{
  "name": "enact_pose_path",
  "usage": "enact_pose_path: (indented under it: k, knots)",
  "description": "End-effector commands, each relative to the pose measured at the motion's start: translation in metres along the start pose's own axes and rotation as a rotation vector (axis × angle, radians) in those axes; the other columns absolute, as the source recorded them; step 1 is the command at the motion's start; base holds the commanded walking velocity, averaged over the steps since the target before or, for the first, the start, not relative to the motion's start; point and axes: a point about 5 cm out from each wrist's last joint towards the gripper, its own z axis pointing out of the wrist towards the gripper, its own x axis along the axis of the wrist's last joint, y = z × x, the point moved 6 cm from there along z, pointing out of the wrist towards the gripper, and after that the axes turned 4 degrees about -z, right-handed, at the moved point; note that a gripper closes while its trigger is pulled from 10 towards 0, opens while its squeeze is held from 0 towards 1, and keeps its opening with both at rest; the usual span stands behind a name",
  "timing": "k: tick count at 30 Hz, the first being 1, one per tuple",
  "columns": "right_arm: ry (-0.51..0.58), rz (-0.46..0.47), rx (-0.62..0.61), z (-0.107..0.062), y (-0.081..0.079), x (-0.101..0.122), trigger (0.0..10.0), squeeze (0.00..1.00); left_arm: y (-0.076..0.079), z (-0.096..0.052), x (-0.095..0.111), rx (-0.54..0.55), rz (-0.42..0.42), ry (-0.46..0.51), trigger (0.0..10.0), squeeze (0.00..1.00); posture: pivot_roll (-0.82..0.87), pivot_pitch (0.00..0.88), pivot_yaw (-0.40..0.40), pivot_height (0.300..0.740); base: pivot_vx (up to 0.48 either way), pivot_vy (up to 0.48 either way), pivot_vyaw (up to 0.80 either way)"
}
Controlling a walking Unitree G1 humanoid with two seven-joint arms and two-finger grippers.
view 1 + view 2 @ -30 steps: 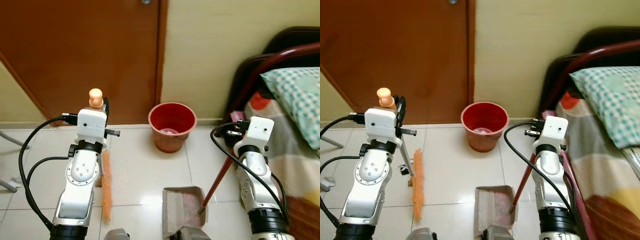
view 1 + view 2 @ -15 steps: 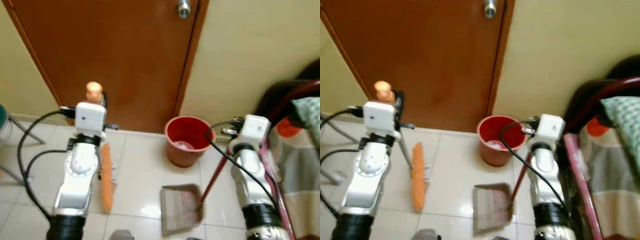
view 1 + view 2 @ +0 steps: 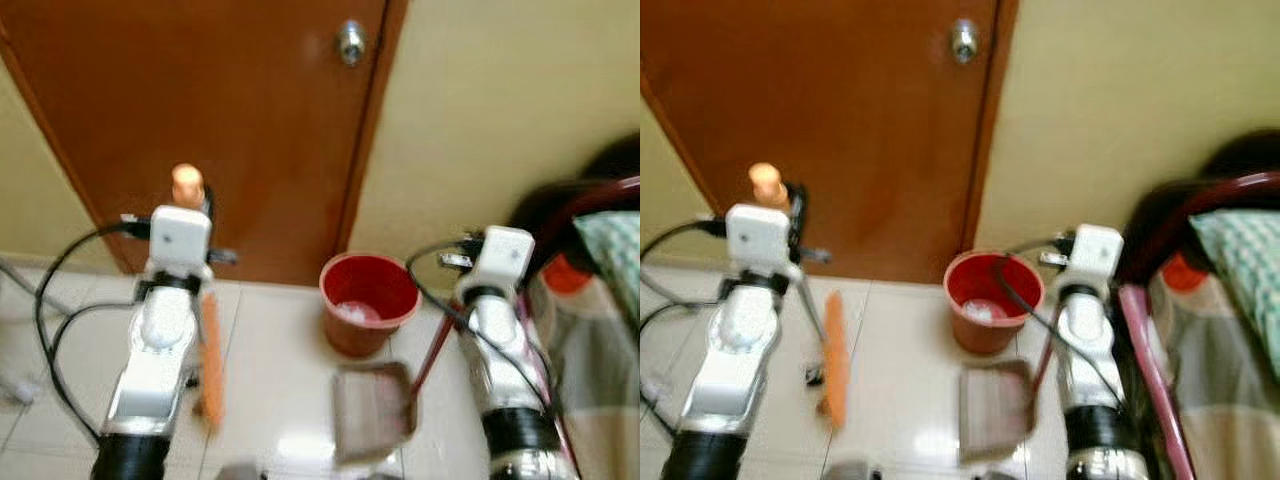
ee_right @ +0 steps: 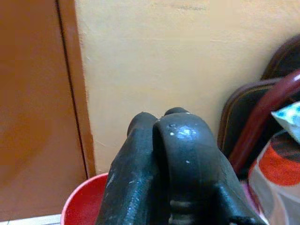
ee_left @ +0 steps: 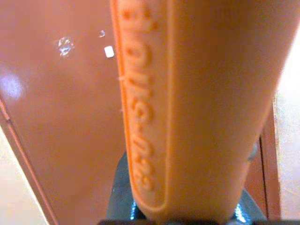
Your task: Sweep floor
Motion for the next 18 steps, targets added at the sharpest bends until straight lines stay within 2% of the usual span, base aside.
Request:
enact_pose_path:
  k: [1,10,14,18]
  knots:
    - [0.026,0.016,-0.023,0.003,0.009,0.007,10.0,0.00,0.003,0.006,0.024,-0.010,0.025,0.093,10.0,0.00,0.04,0.000,-0.005,0.740,0.000,0.000,0.00]
    - [0.015,-0.002,-0.027,0.003,0.013,0.005,10.0,0.00,-0.011,0.002,0.025,-0.003,0.076,0.083,10.0,0.00,0.03,0.013,-0.005,0.740,0.000,0.000,0.00]
    - [0.014,-0.003,-0.021,0.003,0.011,0.006,10.0,0.00,-0.018,-0.004,0.016,0.000,0.092,0.051,10.0,0.00,0.03,0.017,-0.006,0.740,0.000,0.000,0.00]
    - [0.016,-0.006,-0.019,0.003,0.011,0.007,10.0,0.00,-0.017,-0.007,0.006,-0.025,0.083,0.027,10.0,0.00,0.02,0.031,-0.012,0.740,0.000,0.000,0.00]
